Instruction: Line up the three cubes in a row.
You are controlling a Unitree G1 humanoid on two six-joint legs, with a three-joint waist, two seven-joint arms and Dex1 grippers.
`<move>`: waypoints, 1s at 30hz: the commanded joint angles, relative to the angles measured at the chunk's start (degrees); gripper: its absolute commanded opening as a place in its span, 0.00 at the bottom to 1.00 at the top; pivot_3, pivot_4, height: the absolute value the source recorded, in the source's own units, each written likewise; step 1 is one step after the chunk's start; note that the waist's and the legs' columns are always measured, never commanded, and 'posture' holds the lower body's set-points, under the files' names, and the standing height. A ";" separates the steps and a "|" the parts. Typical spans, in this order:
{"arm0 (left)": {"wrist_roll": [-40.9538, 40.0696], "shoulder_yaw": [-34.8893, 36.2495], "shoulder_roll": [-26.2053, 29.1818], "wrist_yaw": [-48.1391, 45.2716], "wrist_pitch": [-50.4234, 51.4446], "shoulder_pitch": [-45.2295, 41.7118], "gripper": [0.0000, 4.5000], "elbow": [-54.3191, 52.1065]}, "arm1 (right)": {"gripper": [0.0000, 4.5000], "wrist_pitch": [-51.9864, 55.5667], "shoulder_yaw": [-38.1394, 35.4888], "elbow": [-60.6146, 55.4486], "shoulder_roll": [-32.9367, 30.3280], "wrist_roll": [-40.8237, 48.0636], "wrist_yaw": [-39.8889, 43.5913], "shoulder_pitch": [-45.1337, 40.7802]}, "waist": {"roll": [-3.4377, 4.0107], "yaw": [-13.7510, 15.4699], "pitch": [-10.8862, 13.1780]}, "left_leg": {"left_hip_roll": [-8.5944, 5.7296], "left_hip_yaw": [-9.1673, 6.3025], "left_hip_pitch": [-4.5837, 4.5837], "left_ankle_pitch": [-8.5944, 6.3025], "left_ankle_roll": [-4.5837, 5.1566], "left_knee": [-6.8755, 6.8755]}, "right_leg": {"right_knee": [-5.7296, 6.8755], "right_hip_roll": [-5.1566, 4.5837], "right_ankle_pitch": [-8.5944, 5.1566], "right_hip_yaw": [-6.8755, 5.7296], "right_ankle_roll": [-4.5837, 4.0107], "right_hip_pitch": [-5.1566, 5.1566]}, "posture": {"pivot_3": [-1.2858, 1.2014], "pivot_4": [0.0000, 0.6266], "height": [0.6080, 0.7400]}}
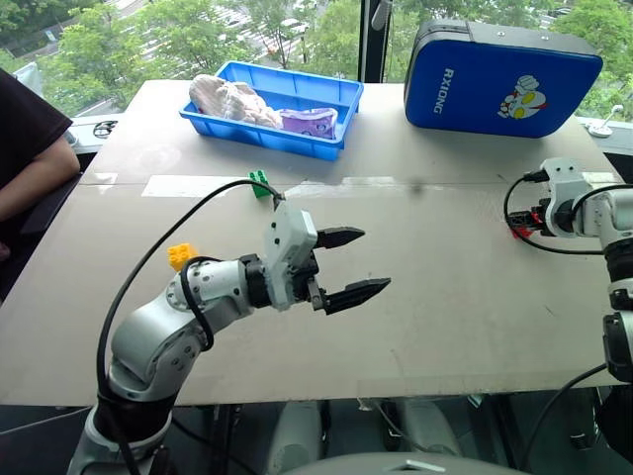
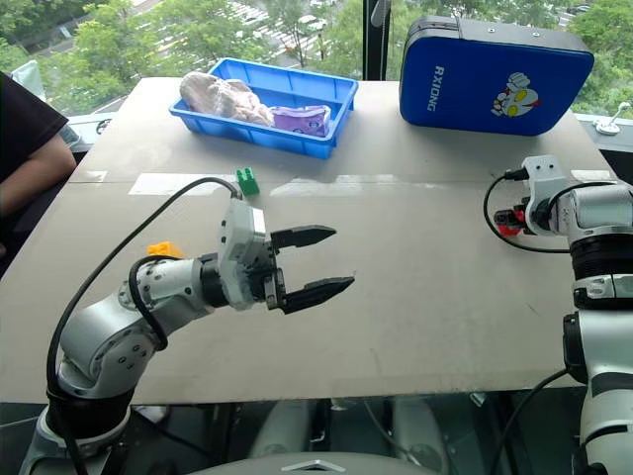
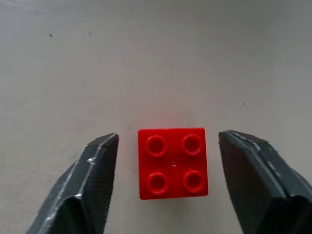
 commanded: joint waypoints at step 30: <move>4.53 10.51 8.94 -9.88 -13.80 24.75 1.00 -3.34 | 0.30 -46.72 24.73 -11.54 7.90 -15.30 49.94 -3.05 | 0.22 -0.26 0.13 | 0.21 0.02 0.02 0.02 -0.07 0.02 | 0.13 0.01 -0.10 -0.01 -0.30 -0.10 | 0.52 0.24 1.00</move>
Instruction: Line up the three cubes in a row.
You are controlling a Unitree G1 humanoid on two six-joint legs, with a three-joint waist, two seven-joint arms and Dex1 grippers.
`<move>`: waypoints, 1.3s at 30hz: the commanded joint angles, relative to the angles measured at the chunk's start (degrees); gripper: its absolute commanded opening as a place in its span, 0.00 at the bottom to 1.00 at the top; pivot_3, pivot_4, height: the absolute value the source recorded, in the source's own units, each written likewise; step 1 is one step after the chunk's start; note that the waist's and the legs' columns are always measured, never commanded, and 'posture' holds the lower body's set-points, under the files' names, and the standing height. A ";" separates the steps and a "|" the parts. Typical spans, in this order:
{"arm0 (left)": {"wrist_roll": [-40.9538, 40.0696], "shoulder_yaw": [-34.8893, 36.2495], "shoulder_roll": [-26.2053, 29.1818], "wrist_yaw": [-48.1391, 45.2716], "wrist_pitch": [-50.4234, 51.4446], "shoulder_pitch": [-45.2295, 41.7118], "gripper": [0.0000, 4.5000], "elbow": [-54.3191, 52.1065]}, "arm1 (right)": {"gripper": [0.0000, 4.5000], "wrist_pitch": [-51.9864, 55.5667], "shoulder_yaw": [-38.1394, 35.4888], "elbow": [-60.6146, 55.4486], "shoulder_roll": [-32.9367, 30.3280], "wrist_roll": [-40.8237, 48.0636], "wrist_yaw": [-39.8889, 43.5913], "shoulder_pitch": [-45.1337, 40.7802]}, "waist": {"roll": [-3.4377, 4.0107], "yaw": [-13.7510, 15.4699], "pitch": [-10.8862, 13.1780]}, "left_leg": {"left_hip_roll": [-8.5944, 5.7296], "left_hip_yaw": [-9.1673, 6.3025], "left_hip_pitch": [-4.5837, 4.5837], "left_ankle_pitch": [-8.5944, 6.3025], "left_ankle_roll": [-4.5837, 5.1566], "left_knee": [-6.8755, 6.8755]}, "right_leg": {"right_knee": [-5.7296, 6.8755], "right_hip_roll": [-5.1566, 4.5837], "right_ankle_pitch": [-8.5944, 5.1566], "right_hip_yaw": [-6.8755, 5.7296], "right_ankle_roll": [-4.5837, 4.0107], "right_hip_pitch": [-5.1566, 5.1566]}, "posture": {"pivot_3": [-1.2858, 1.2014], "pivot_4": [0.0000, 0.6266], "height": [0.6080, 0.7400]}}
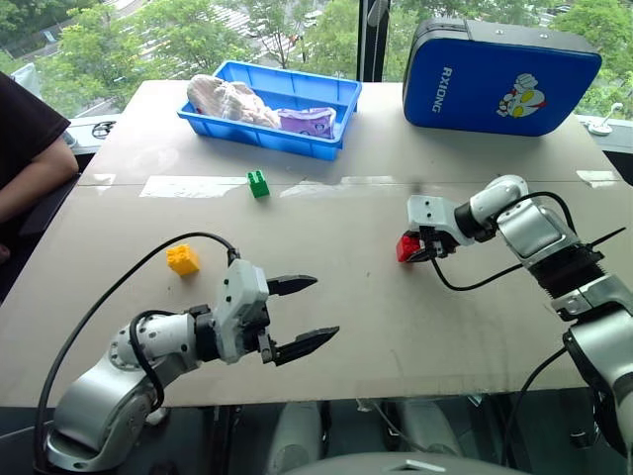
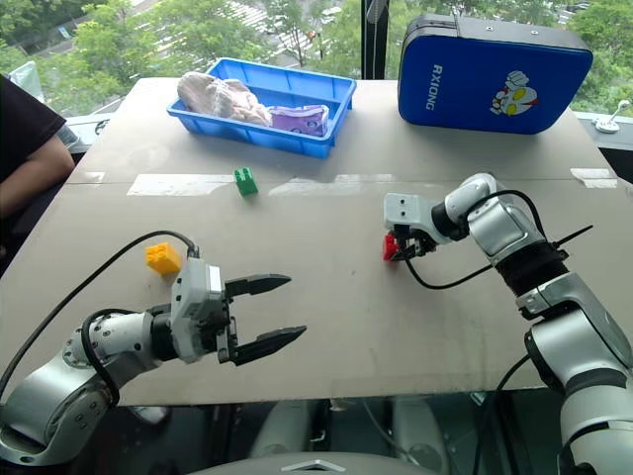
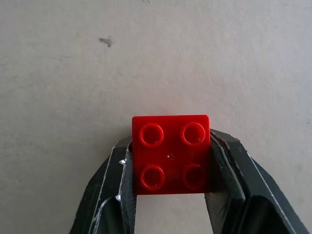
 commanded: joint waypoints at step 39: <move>25.60 0.62 -17.86 44.36 4.77 -61.96 1.00 72.45 | 0.99 26.95 -38.34 -72.11 0.10 23.02 -32.97 34.87 | -0.24 0.77 -0.02 | -0.19 0.04 0.00 0.01 -0.01 0.09 | 0.09 0.00 0.15 -0.13 0.26 0.13 | 0.52 0.24 1.00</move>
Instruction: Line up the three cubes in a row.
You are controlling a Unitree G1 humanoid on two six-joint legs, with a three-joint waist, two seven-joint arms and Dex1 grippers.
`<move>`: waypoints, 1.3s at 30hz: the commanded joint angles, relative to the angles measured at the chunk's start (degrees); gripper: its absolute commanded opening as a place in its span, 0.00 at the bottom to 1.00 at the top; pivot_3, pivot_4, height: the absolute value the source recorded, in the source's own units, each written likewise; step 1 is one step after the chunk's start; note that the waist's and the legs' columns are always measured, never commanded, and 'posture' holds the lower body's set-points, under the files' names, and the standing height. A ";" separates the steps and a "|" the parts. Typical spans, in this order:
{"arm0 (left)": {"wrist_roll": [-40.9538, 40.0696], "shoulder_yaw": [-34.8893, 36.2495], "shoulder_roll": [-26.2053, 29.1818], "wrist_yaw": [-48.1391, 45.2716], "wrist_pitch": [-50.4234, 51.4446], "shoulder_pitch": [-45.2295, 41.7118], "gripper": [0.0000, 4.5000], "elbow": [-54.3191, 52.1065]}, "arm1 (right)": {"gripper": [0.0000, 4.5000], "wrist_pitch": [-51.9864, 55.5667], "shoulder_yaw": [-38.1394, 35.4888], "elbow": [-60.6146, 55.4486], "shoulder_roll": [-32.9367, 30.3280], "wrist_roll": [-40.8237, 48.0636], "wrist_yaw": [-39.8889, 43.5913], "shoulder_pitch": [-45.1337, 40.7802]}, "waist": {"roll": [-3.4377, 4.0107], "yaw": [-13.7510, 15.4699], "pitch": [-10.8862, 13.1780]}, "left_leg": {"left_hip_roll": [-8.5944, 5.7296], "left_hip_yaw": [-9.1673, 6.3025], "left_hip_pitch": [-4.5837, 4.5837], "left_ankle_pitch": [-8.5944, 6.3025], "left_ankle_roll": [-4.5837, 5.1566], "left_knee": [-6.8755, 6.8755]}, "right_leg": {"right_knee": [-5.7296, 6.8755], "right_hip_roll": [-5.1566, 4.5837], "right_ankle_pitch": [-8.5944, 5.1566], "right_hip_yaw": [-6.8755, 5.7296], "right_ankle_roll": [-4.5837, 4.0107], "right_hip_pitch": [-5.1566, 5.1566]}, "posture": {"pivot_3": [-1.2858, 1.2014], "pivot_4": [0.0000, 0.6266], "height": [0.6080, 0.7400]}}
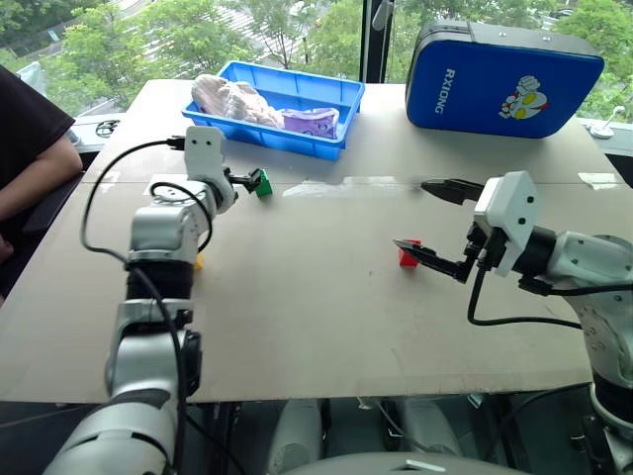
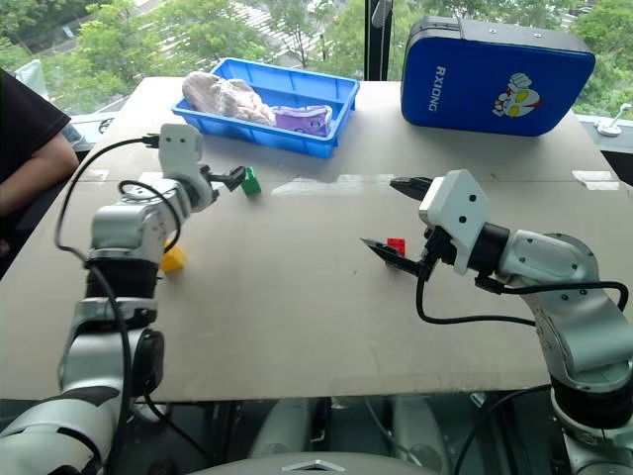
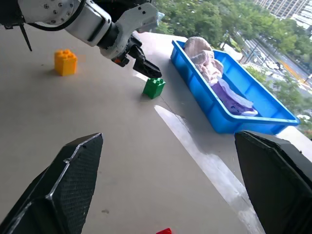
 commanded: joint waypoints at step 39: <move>-4.55 -15.08 8.88 -62.06 -19.65 11.99 0.30 -16.62 | 1.00 -4.71 -19.94 -4.66 -13.40 21.35 0.99 20.30 | -0.12 0.22 0.04 | 0.13 -0.14 0.04 0.00 0.00 -0.01 | 0.05 -0.07 -0.14 -0.02 -0.24 0.02 | 0.52 0.24 1.00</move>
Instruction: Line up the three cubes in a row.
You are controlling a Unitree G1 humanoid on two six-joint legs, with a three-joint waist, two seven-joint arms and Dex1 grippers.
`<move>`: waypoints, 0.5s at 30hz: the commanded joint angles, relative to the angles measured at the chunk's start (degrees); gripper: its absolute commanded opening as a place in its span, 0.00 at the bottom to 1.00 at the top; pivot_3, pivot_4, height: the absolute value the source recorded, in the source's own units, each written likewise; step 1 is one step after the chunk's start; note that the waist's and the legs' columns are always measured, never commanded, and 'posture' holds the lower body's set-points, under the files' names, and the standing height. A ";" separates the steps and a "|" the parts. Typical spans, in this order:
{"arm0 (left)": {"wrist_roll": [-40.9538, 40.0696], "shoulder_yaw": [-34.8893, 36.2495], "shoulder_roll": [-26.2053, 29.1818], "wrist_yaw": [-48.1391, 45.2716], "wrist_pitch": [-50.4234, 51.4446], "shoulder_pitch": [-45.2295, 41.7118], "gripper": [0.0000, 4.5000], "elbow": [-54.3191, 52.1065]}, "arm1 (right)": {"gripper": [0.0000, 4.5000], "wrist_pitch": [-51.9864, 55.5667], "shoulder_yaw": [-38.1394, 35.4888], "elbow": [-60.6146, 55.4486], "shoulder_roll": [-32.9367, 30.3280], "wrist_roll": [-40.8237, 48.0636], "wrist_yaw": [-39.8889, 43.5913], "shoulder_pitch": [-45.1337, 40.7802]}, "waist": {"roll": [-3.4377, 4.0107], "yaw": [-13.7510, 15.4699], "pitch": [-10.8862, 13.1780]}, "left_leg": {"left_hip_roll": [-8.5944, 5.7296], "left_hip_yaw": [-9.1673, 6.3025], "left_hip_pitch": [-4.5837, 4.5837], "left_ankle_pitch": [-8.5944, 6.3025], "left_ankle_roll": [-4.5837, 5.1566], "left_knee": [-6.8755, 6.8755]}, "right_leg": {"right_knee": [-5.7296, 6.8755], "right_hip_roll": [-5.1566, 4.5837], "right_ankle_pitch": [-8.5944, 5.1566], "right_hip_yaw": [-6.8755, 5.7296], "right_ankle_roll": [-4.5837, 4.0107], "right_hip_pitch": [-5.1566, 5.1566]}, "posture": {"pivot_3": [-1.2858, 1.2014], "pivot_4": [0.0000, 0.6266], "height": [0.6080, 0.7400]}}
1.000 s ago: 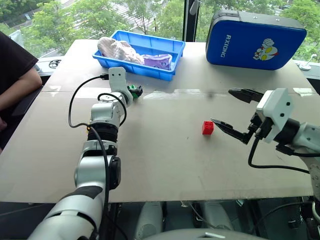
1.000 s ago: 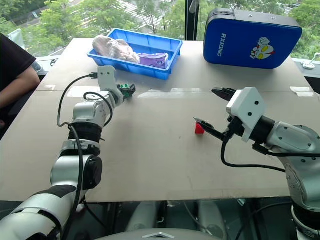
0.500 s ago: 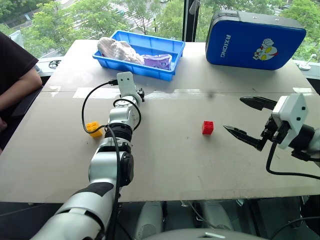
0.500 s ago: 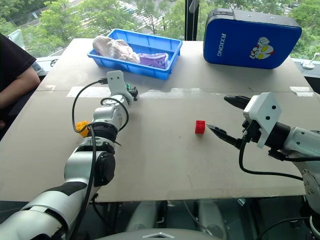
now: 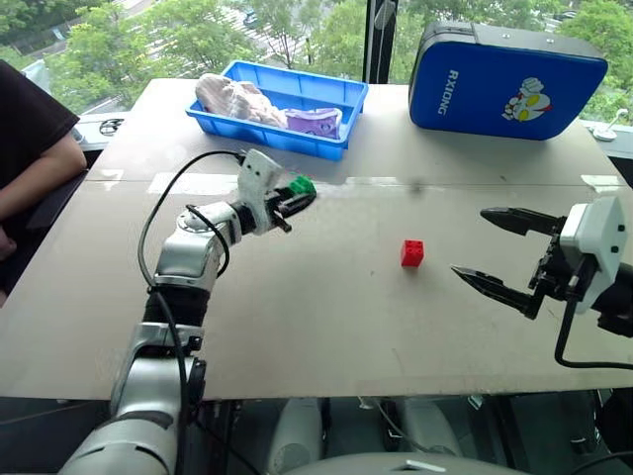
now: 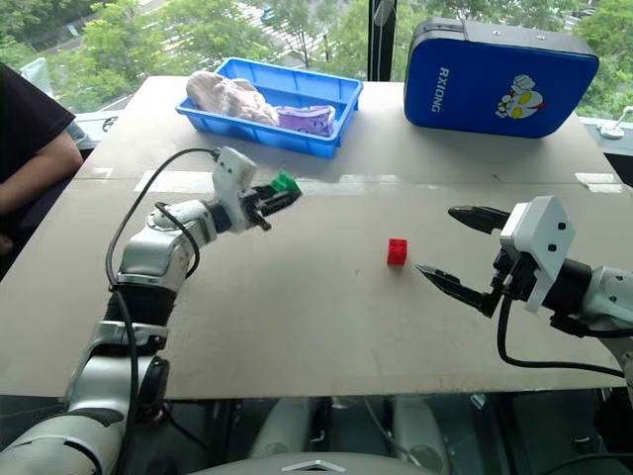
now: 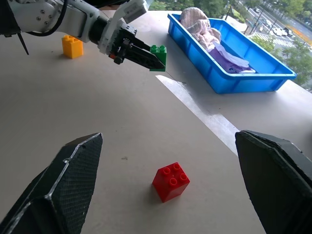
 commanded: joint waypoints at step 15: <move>14.29 -18.37 -5.91 -34.50 -27.45 -17.02 0.30 25.20 | 1.00 -7.64 -11.98 -7.04 -0.49 0.11 4.92 21.20 | -0.03 -0.17 -0.04 | -0.12 -0.05 -0.02 -0.03 0.07 0.24 | -0.07 0.14 -0.07 0.06 0.24 0.14 | 0.52 0.24 1.00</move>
